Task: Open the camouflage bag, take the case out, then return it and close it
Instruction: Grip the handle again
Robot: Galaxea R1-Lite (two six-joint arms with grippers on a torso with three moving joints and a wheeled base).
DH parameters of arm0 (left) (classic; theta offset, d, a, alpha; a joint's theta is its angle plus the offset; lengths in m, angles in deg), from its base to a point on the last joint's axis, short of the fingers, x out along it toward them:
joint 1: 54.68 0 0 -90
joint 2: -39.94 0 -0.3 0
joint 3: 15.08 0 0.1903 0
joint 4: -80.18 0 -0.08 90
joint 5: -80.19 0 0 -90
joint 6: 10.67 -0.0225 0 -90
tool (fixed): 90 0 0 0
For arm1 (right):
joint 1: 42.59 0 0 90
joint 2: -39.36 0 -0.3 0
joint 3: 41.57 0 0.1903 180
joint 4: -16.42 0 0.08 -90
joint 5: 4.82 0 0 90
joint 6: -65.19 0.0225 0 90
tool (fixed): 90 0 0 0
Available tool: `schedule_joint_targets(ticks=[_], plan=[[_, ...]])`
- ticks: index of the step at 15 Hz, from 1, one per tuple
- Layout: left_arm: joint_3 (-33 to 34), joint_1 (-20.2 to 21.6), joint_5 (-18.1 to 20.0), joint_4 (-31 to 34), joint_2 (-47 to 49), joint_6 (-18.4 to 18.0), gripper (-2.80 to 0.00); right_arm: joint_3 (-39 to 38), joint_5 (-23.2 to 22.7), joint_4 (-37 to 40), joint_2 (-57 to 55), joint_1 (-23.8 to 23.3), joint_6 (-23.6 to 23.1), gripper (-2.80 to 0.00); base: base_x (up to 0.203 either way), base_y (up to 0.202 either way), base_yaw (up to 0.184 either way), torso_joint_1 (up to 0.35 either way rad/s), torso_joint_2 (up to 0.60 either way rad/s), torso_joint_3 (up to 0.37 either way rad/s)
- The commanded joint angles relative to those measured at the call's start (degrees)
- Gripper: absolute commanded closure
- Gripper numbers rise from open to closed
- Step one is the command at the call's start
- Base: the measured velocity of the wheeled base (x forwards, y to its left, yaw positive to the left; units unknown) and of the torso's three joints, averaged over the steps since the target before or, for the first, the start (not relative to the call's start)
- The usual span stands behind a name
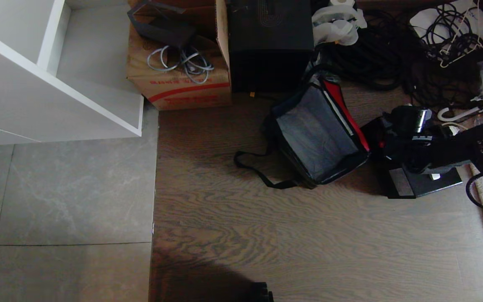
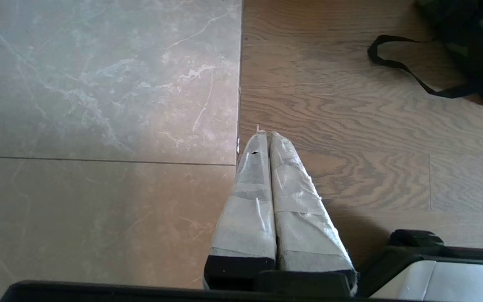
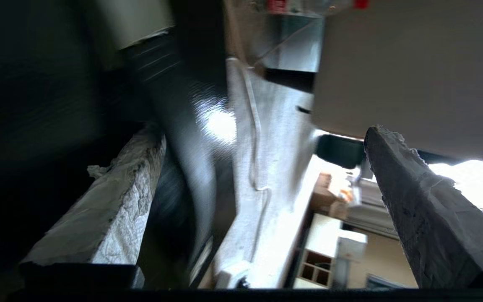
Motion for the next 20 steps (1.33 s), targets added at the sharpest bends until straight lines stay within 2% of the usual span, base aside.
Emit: schedule_joint_targets(ticks=[1,7,10,15,17,18,20], plan=[[0.61,0.01,0.02,-0.04,0.0,0.05,0.0,2.6,0.34,-0.18,-2.09,-1.84,-1.31,-2.8,0.0,0.0,0.0,0.0,0.0,0.0],[0.62,0.01,0.02,-0.04,0.0,0.05,0.0,9.64,0.34,0.59,-4.64,-4.01,-4.22,-2.8,0.0,0.0,0.0,0.0,0.0,0.0],[0.54,0.01,0.02,-0.04,0.0,0.05,0.0,12.85,1.86,0.88,-6.42,-5.1,-7.11,-2.8,0.0,0.0,0.0,0.0,0.0,0.0],[0.62,0.01,0.02,-0.04,0.0,0.05,0.0,14.32,1.92,0.97,-7.56,-5.58,-7.35,-2.8,0.0,0.0,0.0,0.0,0.0,0.0],[0.6,0.1,-0.06,-0.04,0.0,0.05,0.0,11.91,1.92,0.88,-7.25,-5.54,-7.04,-2.8,0.0,0.0,0.0,0.0,0.0,0.0],[0.62,0.01,0.02,-0.04,0.0,0.05,0.0,9.81,1.92,0.54,-6.86,-5.48,-6.92,0.0,0.0,0.0,0.0,0.0,0.0,0.0],[0.62,0.01,0.02,-0.04,0.0,0.05,0.0,7.35,1.92,0.12,-6.44,-5.19,-6.66,0.0,0.0,0.0,0.0,0.0,0.0,0.0]])
